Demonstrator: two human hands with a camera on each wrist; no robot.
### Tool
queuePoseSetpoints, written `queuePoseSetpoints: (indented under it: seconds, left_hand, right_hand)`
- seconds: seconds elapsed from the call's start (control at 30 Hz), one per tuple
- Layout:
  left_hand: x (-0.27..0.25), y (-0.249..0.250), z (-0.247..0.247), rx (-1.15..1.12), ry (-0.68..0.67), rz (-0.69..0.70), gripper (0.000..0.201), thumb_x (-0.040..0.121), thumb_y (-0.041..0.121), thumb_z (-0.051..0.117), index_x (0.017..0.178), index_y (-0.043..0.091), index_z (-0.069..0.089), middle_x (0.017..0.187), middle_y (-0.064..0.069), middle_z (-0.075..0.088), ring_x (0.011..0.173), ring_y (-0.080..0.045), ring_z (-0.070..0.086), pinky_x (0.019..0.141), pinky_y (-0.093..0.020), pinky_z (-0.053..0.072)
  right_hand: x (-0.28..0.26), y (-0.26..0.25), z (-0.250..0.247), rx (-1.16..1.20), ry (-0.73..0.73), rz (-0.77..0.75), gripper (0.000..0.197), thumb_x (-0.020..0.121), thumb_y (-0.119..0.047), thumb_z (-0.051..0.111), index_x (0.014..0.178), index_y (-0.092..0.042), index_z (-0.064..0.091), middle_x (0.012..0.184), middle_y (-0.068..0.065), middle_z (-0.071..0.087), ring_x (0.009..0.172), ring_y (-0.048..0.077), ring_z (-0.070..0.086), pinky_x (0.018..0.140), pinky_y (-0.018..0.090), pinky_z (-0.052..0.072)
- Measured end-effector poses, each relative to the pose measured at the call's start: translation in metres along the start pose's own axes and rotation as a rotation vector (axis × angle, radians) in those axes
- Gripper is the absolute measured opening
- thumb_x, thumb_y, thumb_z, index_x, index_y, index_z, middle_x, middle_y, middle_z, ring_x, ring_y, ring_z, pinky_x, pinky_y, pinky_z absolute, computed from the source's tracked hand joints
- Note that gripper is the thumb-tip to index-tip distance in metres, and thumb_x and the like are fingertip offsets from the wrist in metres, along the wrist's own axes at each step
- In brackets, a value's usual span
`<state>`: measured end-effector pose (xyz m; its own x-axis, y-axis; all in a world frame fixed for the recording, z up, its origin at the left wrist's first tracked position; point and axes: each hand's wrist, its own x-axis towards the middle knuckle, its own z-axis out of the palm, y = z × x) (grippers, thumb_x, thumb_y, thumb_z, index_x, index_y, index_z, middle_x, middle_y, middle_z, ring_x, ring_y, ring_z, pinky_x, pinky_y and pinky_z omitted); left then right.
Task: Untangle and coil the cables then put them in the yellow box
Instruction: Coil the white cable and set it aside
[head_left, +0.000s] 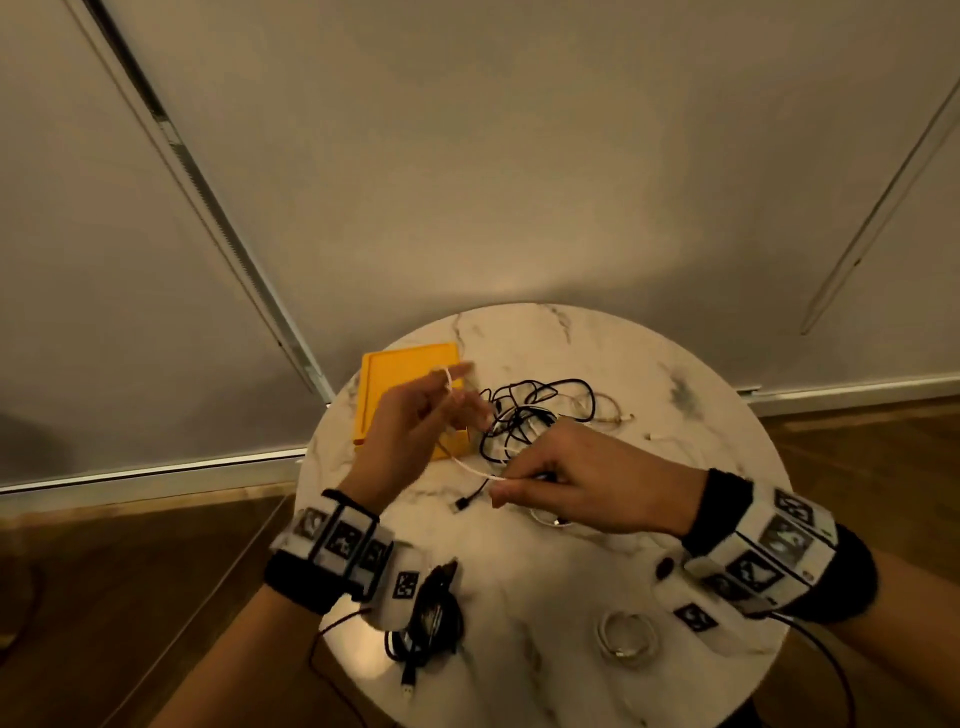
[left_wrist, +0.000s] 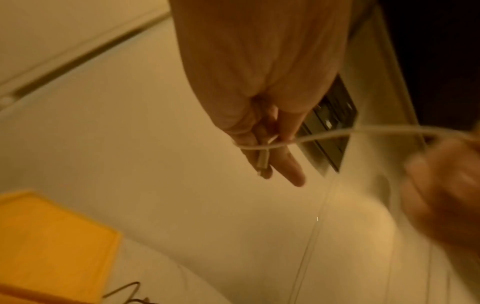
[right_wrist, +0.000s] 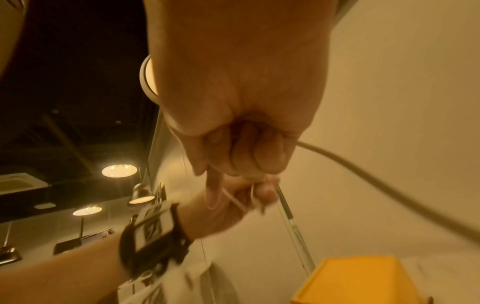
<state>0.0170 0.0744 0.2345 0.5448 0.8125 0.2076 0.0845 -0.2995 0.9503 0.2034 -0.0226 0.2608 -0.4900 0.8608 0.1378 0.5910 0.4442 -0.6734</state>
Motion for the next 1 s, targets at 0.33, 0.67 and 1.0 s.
queuePoseSetpoints:
  seconds: [0.33,0.67,1.0]
  left_hand:
    - [-0.048,0.005,0.004,-0.45,-0.601,-0.301,0.033,0.096,0.029,0.045,0.1,0.005,0.067,0.055,-0.008,0.049,0.044,-0.011,0.045,0.052,-0.037,0.032]
    - [-0.058,0.016,0.011,-0.86,-0.438,-0.231,0.034,0.096,0.027,0.056,0.12,0.004,0.062,0.057,-0.005,0.065,0.039,-0.008,0.058,0.053,-0.023,0.054]
    - [-0.062,0.003,0.036,-0.998,-0.234,-0.258,0.035,0.088,0.017,0.067,0.118,-0.001,0.065,0.102,-0.014,0.072,0.091,-0.024,0.072,0.081,-0.032,0.055]
  right_hand:
    - [-0.013,0.023,-0.016,0.244,0.2,0.079,0.021,0.087,-0.033,0.069,0.098,-0.018,0.078,0.083,0.0,0.075,0.064,0.033,0.063,0.057,0.05,0.049]
    - [-0.003,0.013,0.035,0.833,0.272,0.133,0.027,0.1,-0.02,0.047,0.102,-0.023,0.074,0.057,0.013,0.034,0.05,0.019,0.029,0.046,0.027,0.023]
    - [0.01,0.019,0.047,0.739,0.383,0.144,0.025,0.09,-0.035,0.056,0.082,-0.015,0.068,0.07,0.022,0.05,0.066,0.025,0.046,0.054,0.037,0.037]
